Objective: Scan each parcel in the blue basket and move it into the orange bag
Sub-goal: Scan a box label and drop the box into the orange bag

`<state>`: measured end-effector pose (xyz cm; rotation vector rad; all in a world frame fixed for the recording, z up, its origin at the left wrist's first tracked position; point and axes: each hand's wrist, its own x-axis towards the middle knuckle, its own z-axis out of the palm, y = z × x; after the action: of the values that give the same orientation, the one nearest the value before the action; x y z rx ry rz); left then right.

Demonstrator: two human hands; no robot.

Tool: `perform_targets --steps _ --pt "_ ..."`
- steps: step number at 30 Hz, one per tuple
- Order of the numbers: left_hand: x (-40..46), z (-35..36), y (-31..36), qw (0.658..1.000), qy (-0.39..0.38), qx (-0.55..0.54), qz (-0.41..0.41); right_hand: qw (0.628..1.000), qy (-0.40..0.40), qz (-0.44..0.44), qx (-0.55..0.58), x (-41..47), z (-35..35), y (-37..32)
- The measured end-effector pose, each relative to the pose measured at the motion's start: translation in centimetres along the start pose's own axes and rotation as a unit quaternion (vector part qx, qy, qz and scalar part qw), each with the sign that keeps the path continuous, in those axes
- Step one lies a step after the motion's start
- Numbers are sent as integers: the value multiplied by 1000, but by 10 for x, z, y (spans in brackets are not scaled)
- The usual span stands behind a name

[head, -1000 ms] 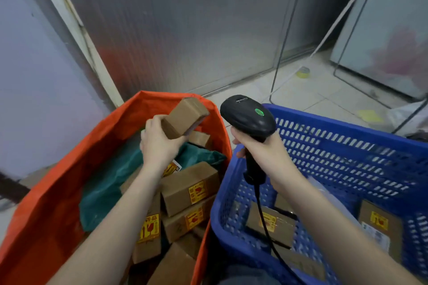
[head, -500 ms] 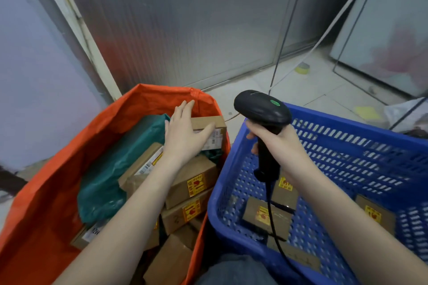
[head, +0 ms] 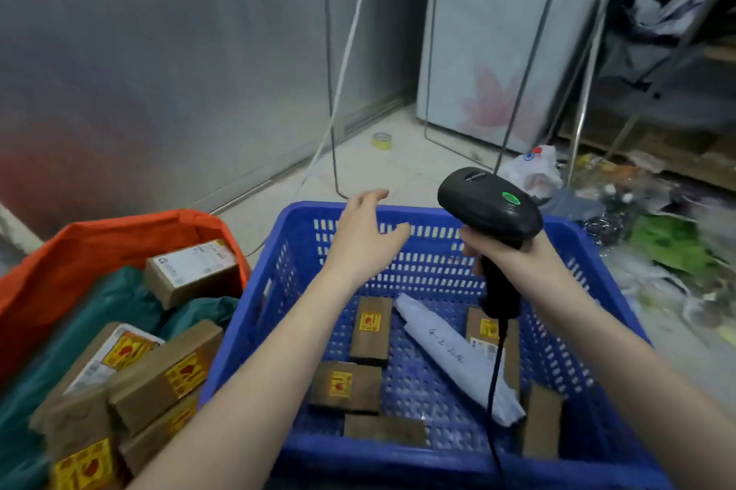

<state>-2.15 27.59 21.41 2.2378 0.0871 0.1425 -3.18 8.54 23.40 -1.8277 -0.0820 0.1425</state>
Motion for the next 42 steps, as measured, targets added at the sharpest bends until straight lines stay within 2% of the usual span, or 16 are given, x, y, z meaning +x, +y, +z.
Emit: perform_targets --steps 6,13,21,24,26,28,32,36,40,42 --pt "1 113 0 988 -153 26 -23 996 67 58 5 -5 -67 71" --pt "-3 236 -31 951 -299 55 -45 982 132 129 33 -1 -103 170" --pt "1 372 -64 902 -412 120 -42 959 196 185 86 10 -116 236" --pt "-3 409 -70 871 -453 190 -32 947 221 201 114 13 -120 246" --pt "-8 427 -73 844 -478 241 -27 944 219 207 137 14 -121 250" --pt "-14 437 -74 831 -483 274 -18 948 204 201 141 14 -122 252" --pt "-18 436 -63 846 -459 267 -43 949 200 188 153 16 -123 246" --pt "0 404 -49 879 -435 169 -101 954 210 163 137 15 -123 226" --pt "27 337 -23 927 -353 50 -112 962 207 122 127 11 -123 186" --pt "39 295 -7 950 -288 -4 -118 965 205 96 134 9 -121 157"
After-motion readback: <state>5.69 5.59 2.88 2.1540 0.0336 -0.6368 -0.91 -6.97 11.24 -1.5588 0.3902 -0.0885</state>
